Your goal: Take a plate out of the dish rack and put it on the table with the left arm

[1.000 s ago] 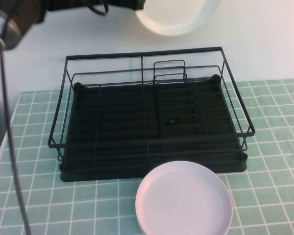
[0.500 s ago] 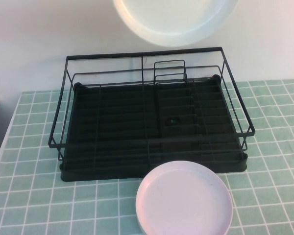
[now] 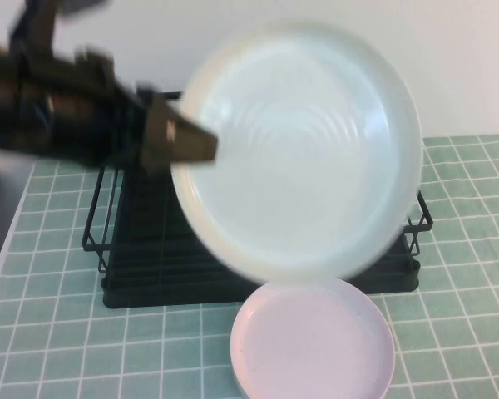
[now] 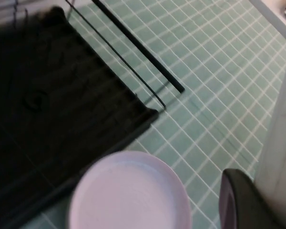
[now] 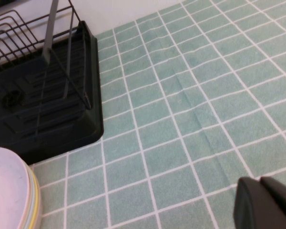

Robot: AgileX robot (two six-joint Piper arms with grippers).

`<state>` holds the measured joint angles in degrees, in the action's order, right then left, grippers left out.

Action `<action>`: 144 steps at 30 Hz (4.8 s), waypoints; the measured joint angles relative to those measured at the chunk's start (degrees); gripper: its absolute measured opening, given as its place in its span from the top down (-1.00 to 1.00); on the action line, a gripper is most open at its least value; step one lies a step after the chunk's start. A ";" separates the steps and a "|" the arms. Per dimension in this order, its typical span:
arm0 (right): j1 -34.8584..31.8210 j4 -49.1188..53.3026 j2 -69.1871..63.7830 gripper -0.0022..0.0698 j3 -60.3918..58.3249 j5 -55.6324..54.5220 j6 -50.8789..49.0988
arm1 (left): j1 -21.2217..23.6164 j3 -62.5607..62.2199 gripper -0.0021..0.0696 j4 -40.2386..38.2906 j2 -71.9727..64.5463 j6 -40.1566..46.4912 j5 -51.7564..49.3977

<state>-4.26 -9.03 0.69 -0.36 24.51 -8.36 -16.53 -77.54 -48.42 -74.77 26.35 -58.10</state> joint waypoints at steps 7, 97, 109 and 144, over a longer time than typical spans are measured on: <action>0.00 0.00 0.00 0.94 0.00 0.00 0.00 | 0.00 26.29 0.74 -12.07 3.06 3.66 8.46; 0.00 0.00 0.00 0.95 0.00 0.00 2.07 | 3.60 35.36 0.61 -29.49 -11.38 24.81 7.91; 0.00 0.00 0.00 0.94 0.00 0.00 2.07 | 3.60 35.36 0.94 -17.89 16.01 24.44 14.45; 0.00 0.00 0.00 0.94 0.00 0.00 2.07 | 3.60 45.66 0.95 -6.45 58.60 17.74 11.69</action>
<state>-4.26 -9.03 0.69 -0.36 24.51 -6.29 -12.93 -31.88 -54.87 -16.17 44.09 -46.41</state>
